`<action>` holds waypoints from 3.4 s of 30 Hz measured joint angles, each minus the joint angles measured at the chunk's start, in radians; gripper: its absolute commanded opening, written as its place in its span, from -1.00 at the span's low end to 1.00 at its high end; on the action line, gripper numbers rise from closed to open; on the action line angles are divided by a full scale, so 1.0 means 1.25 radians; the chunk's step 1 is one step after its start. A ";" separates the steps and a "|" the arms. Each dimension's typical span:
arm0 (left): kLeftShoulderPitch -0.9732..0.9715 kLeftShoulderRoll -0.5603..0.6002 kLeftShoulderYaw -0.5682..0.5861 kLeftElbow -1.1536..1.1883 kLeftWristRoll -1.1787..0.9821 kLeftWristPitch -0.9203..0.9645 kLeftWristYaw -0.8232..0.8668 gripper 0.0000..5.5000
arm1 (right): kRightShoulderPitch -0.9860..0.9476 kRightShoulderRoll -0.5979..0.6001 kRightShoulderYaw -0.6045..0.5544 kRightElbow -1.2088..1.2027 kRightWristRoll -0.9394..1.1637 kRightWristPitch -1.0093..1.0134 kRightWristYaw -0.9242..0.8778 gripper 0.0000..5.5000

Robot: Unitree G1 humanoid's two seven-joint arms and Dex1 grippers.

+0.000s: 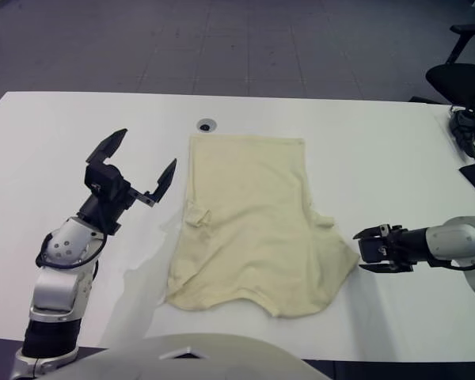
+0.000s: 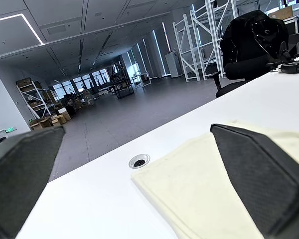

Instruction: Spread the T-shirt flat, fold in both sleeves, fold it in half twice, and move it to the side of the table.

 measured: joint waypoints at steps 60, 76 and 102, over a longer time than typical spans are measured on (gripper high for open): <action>-0.014 0.000 -0.014 0.001 0.006 0.009 -0.006 0.96 | -0.097 0.012 0.031 -0.167 0.035 -0.005 -0.015 -0.99; -0.030 -0.001 -0.036 0.006 0.007 0.012 -0.008 0.96 | -0.289 0.167 0.262 -0.169 -0.061 0.001 0.008 -0.99; -0.035 0.000 -0.049 0.015 0.022 0.015 -0.016 0.96 | -0.325 0.246 0.344 -0.191 -0.095 0.036 0.017 -0.76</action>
